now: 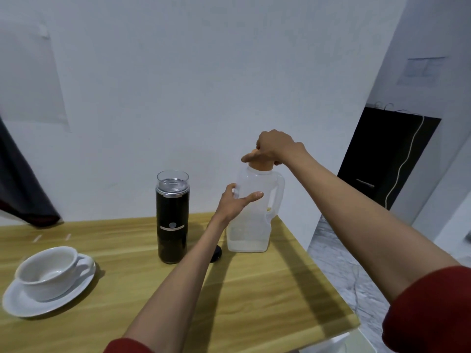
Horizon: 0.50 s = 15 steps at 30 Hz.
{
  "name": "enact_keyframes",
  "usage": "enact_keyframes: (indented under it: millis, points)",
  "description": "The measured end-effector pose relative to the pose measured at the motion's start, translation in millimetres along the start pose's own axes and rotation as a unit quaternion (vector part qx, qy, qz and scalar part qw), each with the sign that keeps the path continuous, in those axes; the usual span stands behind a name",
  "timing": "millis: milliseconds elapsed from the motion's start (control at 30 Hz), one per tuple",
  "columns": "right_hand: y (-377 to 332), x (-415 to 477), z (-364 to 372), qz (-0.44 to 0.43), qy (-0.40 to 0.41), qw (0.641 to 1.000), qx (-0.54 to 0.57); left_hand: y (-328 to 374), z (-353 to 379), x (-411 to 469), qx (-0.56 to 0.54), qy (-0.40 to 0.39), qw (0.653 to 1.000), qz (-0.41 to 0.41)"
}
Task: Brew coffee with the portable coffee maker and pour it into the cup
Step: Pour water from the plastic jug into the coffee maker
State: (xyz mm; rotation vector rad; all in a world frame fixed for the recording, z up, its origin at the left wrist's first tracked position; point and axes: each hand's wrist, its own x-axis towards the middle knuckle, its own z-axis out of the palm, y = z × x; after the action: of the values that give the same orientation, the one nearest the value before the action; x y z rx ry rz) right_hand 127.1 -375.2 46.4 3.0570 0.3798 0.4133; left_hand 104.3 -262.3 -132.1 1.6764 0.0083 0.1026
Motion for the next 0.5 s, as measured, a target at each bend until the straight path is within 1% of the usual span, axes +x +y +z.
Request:
enact_keyframes:
  millis: [67,100,167,233,267,400,500]
  points:
    - [-6.7,-4.2,0.1,0.017,0.014,0.999,-0.041,-0.6,0.3,0.5,0.003,0.002,1.0,0.0]
    - [-9.4,-6.0,-0.7,0.032,0.008,0.998,-0.059,-0.8,0.6,0.7,0.007,0.002,1.0,0.0]
    - [-12.6,-7.7,-5.1,0.057,-0.031,0.993,-0.096,-1.2,0.5,1.4,0.012,0.002,1.0,0.002]
    - [-13.0,-8.1,-10.7,0.057,-0.071,0.989,-0.116,-1.9,0.0,2.4,0.011,0.002,1.0,0.0]
    - [-12.8,-8.6,-13.6,0.048,-0.083,0.989,-0.108,-2.3,-0.2,2.8,0.01,0.002,1.0,-0.001]
    - [-9.8,-8.1,-21.8,0.012,-0.147,0.989,-0.01,-2.5,0.4,3.5,0.016,0.004,1.0,-0.004]
    - [-9.7,-8.5,-23.8,0.027,-0.167,0.985,-0.024,-2.6,0.6,3.3,0.021,0.006,1.0,-0.002]
